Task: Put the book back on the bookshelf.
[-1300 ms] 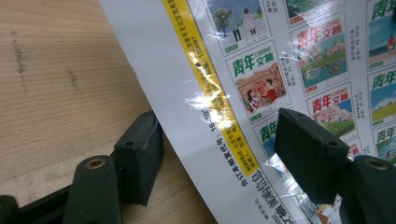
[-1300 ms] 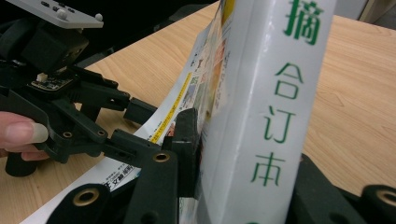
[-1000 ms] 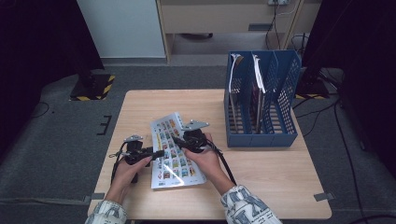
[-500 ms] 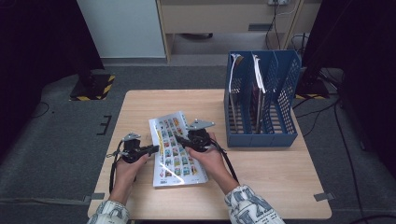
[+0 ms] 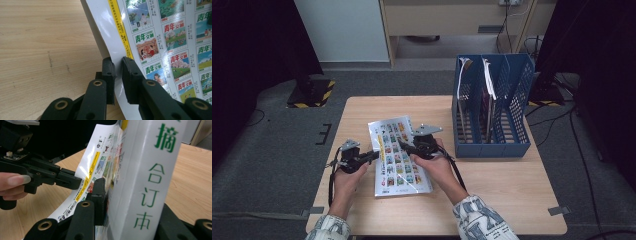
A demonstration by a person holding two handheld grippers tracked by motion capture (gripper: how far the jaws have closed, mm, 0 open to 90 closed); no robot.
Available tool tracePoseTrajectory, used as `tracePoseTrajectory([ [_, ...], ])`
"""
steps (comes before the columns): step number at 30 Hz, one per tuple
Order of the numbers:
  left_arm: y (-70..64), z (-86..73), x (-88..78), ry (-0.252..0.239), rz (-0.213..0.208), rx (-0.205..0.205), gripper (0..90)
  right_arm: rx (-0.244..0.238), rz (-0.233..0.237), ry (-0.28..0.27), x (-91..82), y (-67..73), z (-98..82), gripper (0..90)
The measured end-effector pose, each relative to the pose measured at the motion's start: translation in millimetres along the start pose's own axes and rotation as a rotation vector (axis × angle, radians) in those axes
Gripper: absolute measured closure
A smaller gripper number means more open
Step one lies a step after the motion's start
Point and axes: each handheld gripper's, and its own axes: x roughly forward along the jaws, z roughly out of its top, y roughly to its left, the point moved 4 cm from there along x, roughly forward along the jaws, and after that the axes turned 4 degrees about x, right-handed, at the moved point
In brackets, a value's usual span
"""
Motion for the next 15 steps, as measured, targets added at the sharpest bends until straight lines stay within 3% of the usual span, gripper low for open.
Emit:
tracePoseTrajectory([
  [11, -3.7, 13.6, -11.3, -0.071, 0.042, 0.05, 81.0, -0.022, 0.018, -0.017, -6.4, 0.4, 10.5, 69.1],
  [15, -3.0, 19.4, -18.2, -0.12, 0.057, 0.038, 81.7, -0.041, 0.019, -0.039, -7.1, 1.0, 14.7, 69.2],
])
